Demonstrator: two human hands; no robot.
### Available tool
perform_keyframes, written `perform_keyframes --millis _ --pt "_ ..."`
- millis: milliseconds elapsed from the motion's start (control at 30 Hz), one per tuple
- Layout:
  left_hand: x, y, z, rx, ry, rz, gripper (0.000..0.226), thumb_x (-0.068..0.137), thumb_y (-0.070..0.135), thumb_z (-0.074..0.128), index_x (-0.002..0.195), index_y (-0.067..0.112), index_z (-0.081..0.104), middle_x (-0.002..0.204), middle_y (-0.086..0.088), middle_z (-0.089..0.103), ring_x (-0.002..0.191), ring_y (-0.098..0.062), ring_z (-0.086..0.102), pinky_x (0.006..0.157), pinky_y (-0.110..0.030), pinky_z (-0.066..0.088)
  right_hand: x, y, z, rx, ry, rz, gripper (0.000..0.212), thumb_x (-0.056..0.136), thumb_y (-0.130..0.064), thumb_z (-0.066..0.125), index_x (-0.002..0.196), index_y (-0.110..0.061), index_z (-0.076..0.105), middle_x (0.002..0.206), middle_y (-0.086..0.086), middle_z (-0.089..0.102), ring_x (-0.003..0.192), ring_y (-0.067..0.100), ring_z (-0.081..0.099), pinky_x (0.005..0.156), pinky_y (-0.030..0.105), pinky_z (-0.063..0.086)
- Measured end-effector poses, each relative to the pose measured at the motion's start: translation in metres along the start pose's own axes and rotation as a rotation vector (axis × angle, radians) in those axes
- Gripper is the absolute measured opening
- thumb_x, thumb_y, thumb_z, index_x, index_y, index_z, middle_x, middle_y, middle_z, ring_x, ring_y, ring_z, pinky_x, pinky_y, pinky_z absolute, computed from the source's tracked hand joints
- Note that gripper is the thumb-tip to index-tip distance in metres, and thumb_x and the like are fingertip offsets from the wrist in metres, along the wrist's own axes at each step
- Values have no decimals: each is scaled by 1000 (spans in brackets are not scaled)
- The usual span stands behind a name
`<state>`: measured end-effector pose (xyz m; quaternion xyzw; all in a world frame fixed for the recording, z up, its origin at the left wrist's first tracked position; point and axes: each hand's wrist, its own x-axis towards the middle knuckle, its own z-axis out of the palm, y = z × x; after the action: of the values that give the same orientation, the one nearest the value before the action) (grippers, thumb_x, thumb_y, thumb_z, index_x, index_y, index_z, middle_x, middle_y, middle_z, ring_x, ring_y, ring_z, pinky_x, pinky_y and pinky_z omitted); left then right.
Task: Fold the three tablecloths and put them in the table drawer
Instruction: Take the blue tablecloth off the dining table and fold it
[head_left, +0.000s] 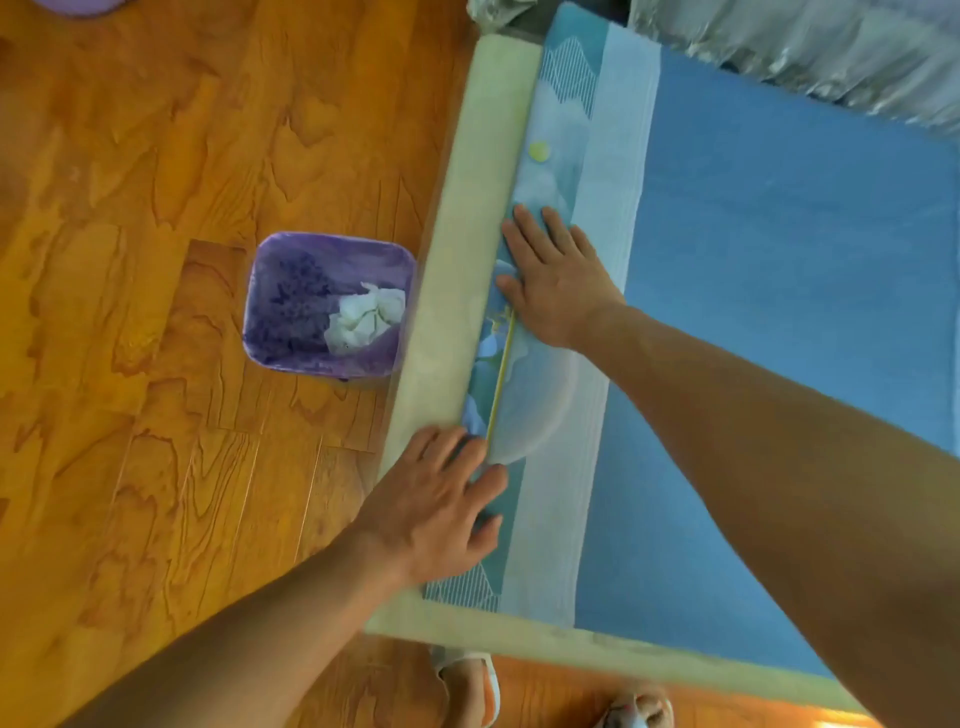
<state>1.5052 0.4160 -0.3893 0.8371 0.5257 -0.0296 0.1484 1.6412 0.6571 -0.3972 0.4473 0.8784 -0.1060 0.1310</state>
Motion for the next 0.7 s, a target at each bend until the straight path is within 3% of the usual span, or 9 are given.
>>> perform_keyframes --millis 33,100,167,233,333,533,633,700 --pt "18 -6 -9 -39 78 7 38 89 47 55 103 13 64 104 -14 62 101 -36 55 91 -49 43 8 4 -5 -10 -18 -8 70 103 -53 12 161 -15 11 169 4 5 155 33 6 124 49 12" --pt "62 -24 -20 -60 187 -1 31 91 40 55 100 11 63 101 -12 60 98 -36 55 89 -47 43 15 11 -8 -11 3 -67 72 101 -54 13 159 -11 21 167 8 18 152 37 17 121 52 22" --pt "100 -44 -26 -45 170 -89 48 95 39 49 128 6 60 133 -21 56 127 -39 49 108 -50 39 14 18 -4 -17 66 -138 68 102 -48 20 155 -7 35 162 11 32 147 41 30 115 54 33" --pt "116 -57 -26 -28 111 -171 67 98 45 41 155 9 37 162 -25 29 153 -37 22 123 -49 23 18 26 -3 -32 86 -155 66 103 -46 20 155 -7 35 162 10 31 148 38 30 116 52 31" --pt "117 -57 -20 -9 90 -159 74 99 47 39 162 13 21 168 -23 5 157 -35 1 126 -50 15 48 40 -16 -14 59 -103 72 101 -52 12 159 -10 19 168 7 14 154 32 14 123 49 17" --pt "124 -61 -21 5 47 -159 77 96 48 44 162 15 22 168 -22 6 157 -36 3 124 -53 22 158 78 -56 -7 28 18 81 100 -65 7 161 -14 -5 168 5 -11 155 25 -12 126 46 -2" --pt "124 -61 -21 -5 50 -173 77 93 48 49 160 15 28 168 -22 10 157 -36 7 123 -52 24 184 89 -62 22 62 31 85 98 -69 6 161 -12 -4 169 6 -8 155 24 -9 126 44 -2" --pt "124 -61 -21 -8 39 -175 78 92 48 50 160 15 30 168 -21 11 157 -36 8 123 -52 24 207 93 -71 76 67 81 81 101 -63 8 160 -8 5 168 12 6 155 29 5 126 45 6"
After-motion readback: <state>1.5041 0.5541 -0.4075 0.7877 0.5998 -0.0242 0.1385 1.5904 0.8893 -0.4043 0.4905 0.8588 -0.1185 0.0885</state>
